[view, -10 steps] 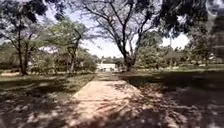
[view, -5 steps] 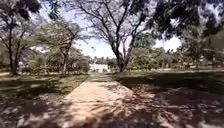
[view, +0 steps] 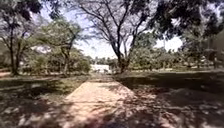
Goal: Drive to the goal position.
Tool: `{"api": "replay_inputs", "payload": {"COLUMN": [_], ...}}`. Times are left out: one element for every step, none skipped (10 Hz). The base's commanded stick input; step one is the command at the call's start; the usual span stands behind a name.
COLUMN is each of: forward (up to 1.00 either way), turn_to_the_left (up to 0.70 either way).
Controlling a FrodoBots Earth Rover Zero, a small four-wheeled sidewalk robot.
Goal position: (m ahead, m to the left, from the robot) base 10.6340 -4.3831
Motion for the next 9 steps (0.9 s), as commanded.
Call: {"api": "replay_inputs", "payload": {"forward": [0.5,0.5,0.5,0.5,0.5,0.5,0.5,0.5,0.5], "turn_to_the_left": [0.0,0.0,0.0,0.0,0.0,0.0,0.0,0.0,0.0]}}
